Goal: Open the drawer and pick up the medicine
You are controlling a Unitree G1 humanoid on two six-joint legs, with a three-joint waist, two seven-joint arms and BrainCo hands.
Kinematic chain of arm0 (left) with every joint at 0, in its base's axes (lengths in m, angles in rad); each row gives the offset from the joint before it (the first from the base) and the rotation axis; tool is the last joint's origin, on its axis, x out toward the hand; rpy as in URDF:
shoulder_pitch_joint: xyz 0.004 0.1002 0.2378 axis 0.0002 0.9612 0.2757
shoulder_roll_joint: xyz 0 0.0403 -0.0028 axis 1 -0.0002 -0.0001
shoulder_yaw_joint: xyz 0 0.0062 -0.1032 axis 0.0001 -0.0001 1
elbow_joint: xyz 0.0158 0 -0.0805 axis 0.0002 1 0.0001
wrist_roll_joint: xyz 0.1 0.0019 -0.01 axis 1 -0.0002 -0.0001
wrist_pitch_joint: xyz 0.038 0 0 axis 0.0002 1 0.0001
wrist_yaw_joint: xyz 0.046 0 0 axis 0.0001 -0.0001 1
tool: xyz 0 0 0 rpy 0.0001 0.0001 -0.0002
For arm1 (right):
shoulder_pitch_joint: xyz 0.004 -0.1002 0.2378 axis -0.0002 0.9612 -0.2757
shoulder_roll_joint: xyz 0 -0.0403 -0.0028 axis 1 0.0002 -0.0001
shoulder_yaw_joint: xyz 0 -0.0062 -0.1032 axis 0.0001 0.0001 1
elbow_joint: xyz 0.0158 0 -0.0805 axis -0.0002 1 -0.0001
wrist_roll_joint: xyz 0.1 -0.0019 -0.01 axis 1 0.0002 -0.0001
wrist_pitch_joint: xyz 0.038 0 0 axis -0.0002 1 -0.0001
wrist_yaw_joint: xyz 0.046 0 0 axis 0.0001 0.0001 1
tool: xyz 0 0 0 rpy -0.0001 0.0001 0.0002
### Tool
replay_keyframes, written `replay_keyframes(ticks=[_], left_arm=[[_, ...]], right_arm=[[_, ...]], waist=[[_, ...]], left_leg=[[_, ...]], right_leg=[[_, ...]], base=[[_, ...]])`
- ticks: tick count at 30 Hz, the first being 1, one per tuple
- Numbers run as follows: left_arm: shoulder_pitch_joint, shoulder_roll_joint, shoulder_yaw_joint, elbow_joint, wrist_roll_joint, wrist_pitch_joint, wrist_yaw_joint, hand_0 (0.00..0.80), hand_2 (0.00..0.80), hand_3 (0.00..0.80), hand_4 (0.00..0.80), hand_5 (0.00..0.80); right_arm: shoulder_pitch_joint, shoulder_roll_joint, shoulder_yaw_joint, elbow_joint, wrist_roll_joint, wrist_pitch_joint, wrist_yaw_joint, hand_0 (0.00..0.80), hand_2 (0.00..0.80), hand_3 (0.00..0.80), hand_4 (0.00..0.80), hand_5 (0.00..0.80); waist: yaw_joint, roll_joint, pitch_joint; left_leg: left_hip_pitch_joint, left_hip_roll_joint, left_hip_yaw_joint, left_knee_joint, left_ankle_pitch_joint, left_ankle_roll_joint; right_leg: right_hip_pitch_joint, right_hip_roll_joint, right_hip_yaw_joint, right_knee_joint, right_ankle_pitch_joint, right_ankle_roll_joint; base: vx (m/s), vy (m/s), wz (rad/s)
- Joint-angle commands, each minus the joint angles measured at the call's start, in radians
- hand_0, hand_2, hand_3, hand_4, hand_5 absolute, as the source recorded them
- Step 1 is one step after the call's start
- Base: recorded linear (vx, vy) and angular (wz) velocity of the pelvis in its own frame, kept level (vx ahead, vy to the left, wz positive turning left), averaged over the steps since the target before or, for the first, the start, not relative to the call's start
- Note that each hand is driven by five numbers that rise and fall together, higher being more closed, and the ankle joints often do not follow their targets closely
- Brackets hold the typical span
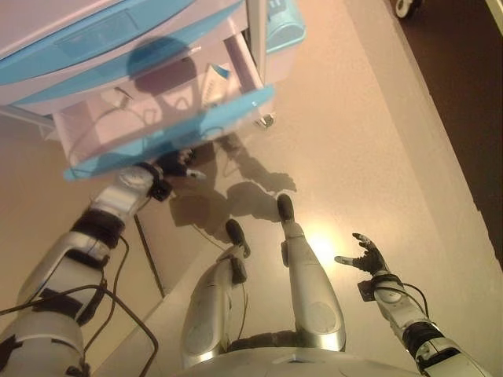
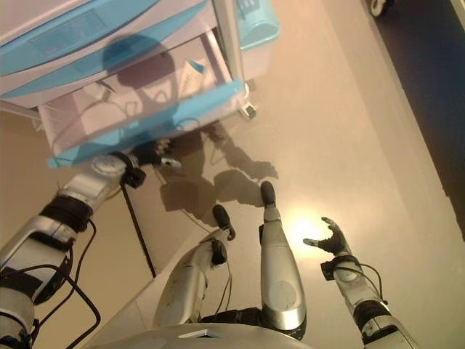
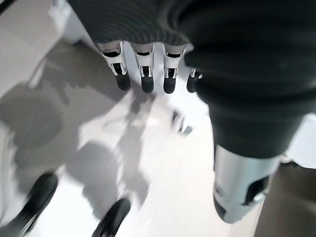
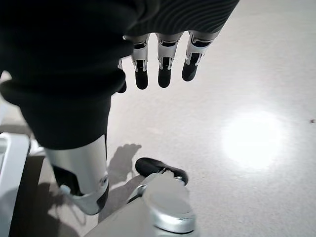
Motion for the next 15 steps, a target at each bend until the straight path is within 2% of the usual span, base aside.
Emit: replay_keyframes(ticks=[1,3,5,7,8,9,13,15], left_arm=[[-0.184,0.124,0.085,0.155,-0.002,-0.031,0.126,0.0,0.0,0.0,0.0,0.0],[-0.274,0.14,0.075,0.271,0.002,-0.037,0.165,0.0,0.0,0.0,0.0,0.0],[-0.348,0.153,0.077,0.365,-0.01,-0.068,0.256,0.0,0.0,0.0,0.0,0.0],[-0.437,0.162,0.074,0.468,-0.003,-0.14,0.391,0.0,0.0,0.0,0.0,0.0],[-0.459,0.163,0.071,0.492,0.001,-0.153,0.415,0.0,0.0,0.0,0.0,0.0],[-0.506,0.164,0.07,0.528,0.009,-0.186,0.509,0.0,0.0,0.0,0.0,0.0],[-0.532,0.15,0.099,0.527,0.007,-0.232,0.632,0.0,0.0,0.0,0.0,0.0],[-0.513,0.143,0.112,0.51,-0.008,-0.249,0.629,0.0,0.0,0.0,0.0,0.0]], right_arm=[[0.047,-0.061,0.018,-0.034,-0.019,-0.014,0.01,0.0,0.0,0.0,0.0,0.0],[0.033,-0.066,0.039,-0.034,-0.016,-0.018,0.01,0.0,0.0,0.0,0.0,0.0],[0.025,-0.066,0.059,-0.042,-0.017,-0.019,0.001,0.0,0.0,0.0,0.0,0.0],[0.016,-0.062,0.079,-0.033,-0.011,-0.035,-0.004,0.0,0.0,0.0,0.0,0.0],[0.014,-0.059,0.085,-0.03,-0.01,-0.039,-0.006,0.0,0.0,0.0,0.0,0.0],[0.007,-0.054,0.108,-0.021,-0.006,-0.053,-0.014,0.0,0.0,0.0,0.0,0.0],[-0.006,-0.03,0.136,-0.003,-0.002,-0.069,-0.021,0.0,0.0,0.0,0.0,0.0],[-0.009,-0.022,0.139,-0.001,0.006,-0.073,-0.024,0.0,0.0,0.0,0.0,0.0]], waist=[[-0.052,0.024,-0.022],[-0.066,0.015,-0.022],[-0.079,0.006,-0.022],[-0.091,-0.006,-0.022],[-0.093,-0.01,-0.022],[-0.099,-0.02,-0.022],[-0.096,-0.04,-0.022],[-0.091,-0.046,-0.022]], left_leg=[[-0.024,-0.02,-0.023,0.12,-0.164,0.019],[-0.03,-0.016,-0.012,0.125,-0.169,0.019],[-0.032,-0.012,-0.005,0.13,-0.175,0.019],[-0.031,-0.008,-0.001,0.136,-0.184,0.021],[-0.032,-0.007,0.0,0.139,-0.187,0.021],[-0.032,-0.004,0.002,0.144,-0.194,0.022],[-0.018,-0.001,0.003,0.138,-0.204,0.021],[-0.006,0.001,0.003,0.128,-0.206,0.021]], right_leg=[[-0.041,0.02,0.0,0.186,-0.161,0.021],[-0.052,0.024,0.016,0.184,-0.154,0.022],[-0.058,0.028,0.03,0.181,-0.149,0.023],[-0.061,0.034,0.043,0.181,-0.146,0.025],[-0.062,0.036,0.045,0.181,-0.145,0.025],[-0.062,0.04,0.051,0.176,-0.14,0.027],[-0.049,0.049,0.058,0.153,-0.126,0.036],[-0.038,0.051,0.058,0.142,-0.124,0.04]], base=[[-0.005,0.096,-0.23],[-0.007,0.082,-0.31],[-0.003,0.073,-0.27],[-0.002,0.038,-0.22],[-0.002,-0.003,-0.22],[-0.002,-0.017,-0.16],[-0.015,-0.041,-0.06],[-0.033,-0.052,-0.06]])
